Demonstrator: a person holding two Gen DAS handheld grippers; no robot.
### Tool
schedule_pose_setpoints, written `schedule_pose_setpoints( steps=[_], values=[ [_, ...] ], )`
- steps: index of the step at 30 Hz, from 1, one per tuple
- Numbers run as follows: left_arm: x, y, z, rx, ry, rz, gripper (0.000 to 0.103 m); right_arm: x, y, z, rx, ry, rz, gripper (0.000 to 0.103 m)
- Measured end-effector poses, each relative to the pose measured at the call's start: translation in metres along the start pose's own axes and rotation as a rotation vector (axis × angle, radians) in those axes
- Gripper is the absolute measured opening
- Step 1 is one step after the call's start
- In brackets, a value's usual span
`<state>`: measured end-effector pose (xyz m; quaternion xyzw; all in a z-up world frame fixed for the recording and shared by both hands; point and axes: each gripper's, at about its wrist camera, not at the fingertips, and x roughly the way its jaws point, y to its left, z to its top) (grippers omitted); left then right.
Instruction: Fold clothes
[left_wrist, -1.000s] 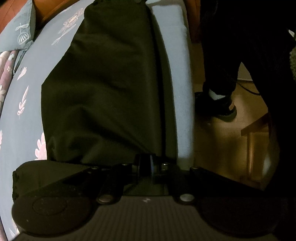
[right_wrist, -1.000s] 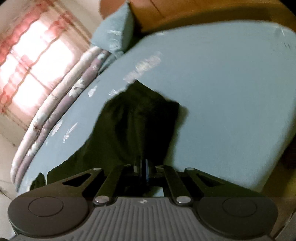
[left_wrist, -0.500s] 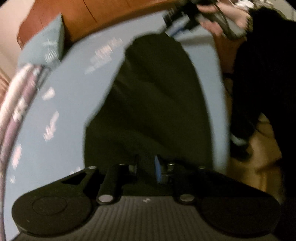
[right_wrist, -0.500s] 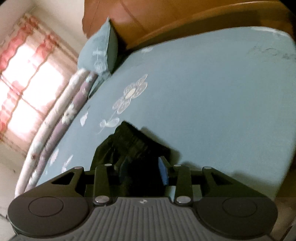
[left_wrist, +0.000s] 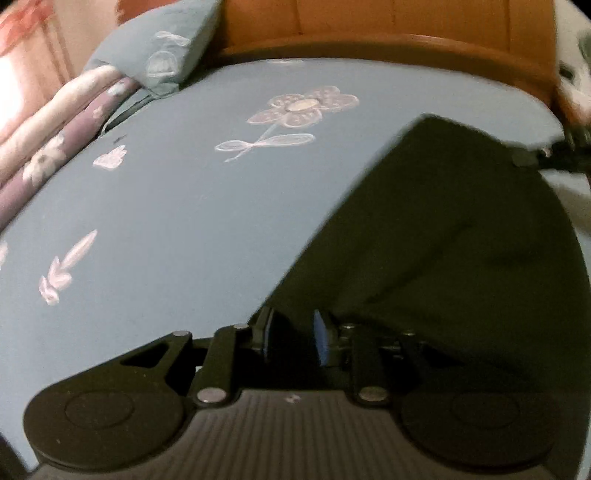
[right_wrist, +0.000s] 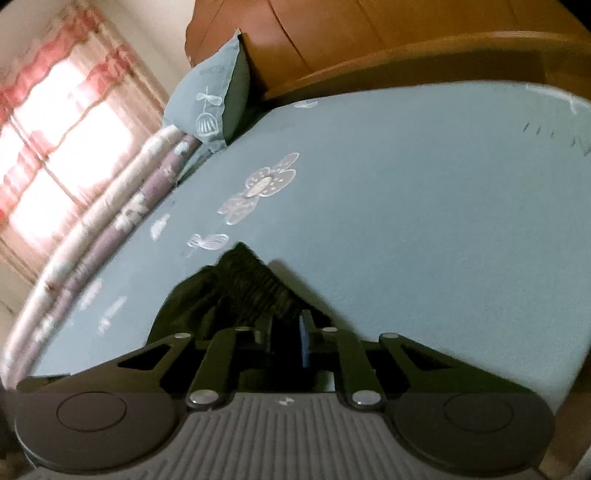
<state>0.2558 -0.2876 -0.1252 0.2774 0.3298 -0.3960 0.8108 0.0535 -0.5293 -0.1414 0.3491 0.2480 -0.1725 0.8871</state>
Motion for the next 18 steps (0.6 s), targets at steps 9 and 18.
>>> schedule_pose_setpoints(
  steps=[9,18],
  values=[
    [-0.022,0.005,0.015,-0.051,-0.058,0.036,0.044,-0.009,0.0,0.0,-0.006,-0.038,0.033,0.021],
    [-0.01,-0.086,0.066,0.095,-0.166,-0.262,0.047,-0.021,-0.008,0.003,0.037,-0.102,0.017,0.032]
  ],
)
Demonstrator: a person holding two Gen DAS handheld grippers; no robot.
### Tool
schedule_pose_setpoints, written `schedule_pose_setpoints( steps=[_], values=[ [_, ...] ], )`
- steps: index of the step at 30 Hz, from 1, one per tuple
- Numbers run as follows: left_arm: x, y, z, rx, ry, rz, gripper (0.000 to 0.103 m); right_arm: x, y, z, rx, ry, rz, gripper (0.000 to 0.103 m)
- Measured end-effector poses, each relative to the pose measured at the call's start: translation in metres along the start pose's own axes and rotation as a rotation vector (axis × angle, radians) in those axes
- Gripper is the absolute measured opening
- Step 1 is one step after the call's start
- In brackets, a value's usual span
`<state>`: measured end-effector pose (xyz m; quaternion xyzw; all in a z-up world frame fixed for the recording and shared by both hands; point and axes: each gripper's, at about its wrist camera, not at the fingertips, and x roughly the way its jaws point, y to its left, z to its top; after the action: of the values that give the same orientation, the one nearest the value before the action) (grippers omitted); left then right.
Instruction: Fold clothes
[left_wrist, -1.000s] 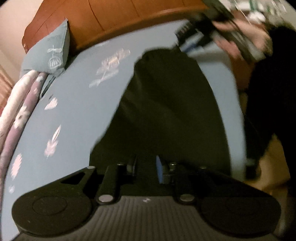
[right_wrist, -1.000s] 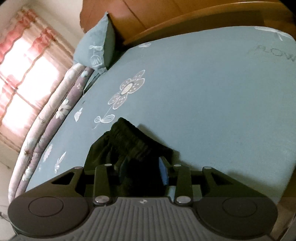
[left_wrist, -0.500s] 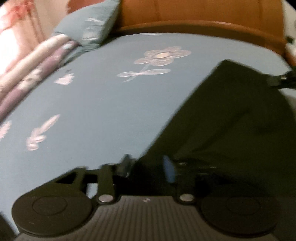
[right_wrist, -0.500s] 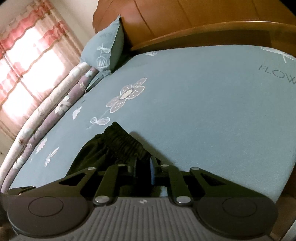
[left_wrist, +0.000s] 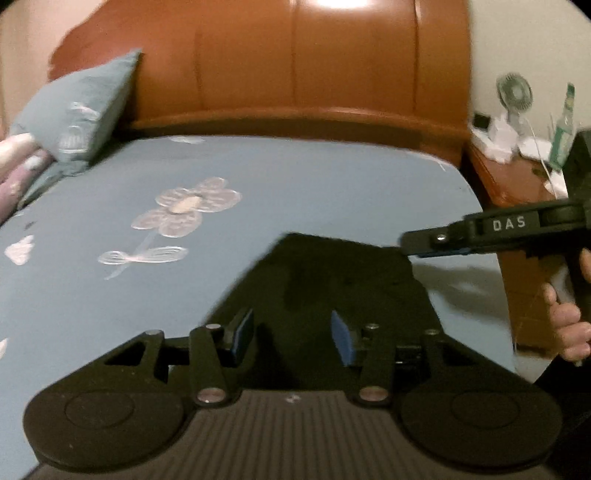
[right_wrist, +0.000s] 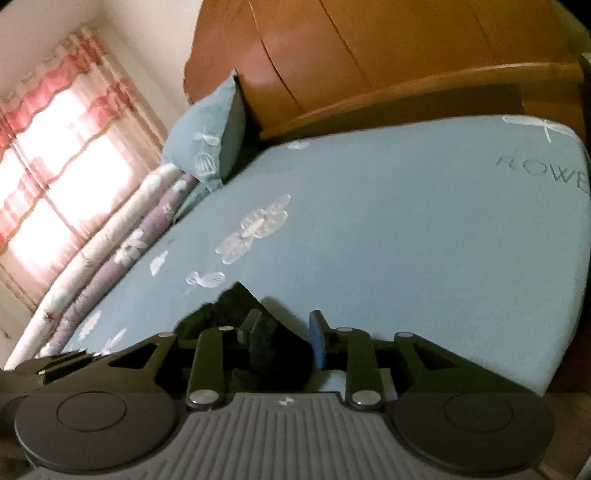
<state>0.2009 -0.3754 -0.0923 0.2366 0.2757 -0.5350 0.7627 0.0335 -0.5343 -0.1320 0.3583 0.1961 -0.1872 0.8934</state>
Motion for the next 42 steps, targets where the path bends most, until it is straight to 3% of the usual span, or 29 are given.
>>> schedule_pose_setpoints(
  steps=[3,5,7,10,13,16,18,23,27,31,35,37,40,42],
  values=[
    [0.032,-0.004,-0.011,-0.012,0.126,0.0,0.05,0.001,0.0,0.001,-0.005,-0.001,0.007,0.032],
    [0.039,-0.001,-0.017,-0.045,0.122,-0.004,0.052,0.0,0.0,0.002,-0.007,-0.013,0.008,0.042],
    [0.031,0.001,-0.014,-0.08,0.121,0.0,0.048,-0.001,-0.003,0.003,0.013,-0.021,0.01,0.045],
    [0.008,-0.006,-0.011,-0.068,0.08,-0.013,0.048,-0.002,-0.006,0.004,0.027,-0.025,0.011,0.046],
    [-0.02,-0.028,-0.019,-0.008,0.038,-0.074,0.051,-0.002,-0.005,0.004,0.025,-0.03,0.015,0.051],
    [-0.024,-0.049,-0.033,0.009,0.091,-0.128,0.056,-0.002,-0.001,0.003,0.009,-0.031,0.025,0.054],
    [-0.012,-0.054,-0.05,-0.014,0.176,-0.11,0.055,-0.002,0.003,0.002,-0.008,-0.028,0.034,0.056],
    [-0.029,-0.051,-0.053,-0.096,0.153,-0.078,0.055,-0.003,0.019,-0.001,-0.047,-0.039,0.092,0.059],
    [-0.066,-0.053,-0.061,-0.14,0.103,-0.033,0.063,0.0,0.039,-0.005,-0.117,-0.035,0.214,0.066],
    [-0.082,-0.054,-0.084,-0.205,0.121,0.016,0.066,0.015,0.065,-0.015,-0.17,0.066,0.355,0.069],
    [-0.081,-0.051,-0.108,-0.284,0.178,0.037,0.066,0.038,0.081,-0.027,-0.158,0.224,0.415,0.07],
    [-0.082,-0.05,-0.115,-0.326,0.17,0.034,0.07,0.051,0.081,-0.034,-0.134,0.302,0.389,0.071],
    [-0.087,-0.05,-0.121,-0.373,0.147,0.037,0.075,0.067,0.071,-0.037,-0.101,0.364,0.253,0.069],
    [-0.087,-0.051,-0.123,-0.381,0.146,0.044,0.076,0.065,0.065,-0.035,-0.067,0.358,0.266,0.069]
  ],
)
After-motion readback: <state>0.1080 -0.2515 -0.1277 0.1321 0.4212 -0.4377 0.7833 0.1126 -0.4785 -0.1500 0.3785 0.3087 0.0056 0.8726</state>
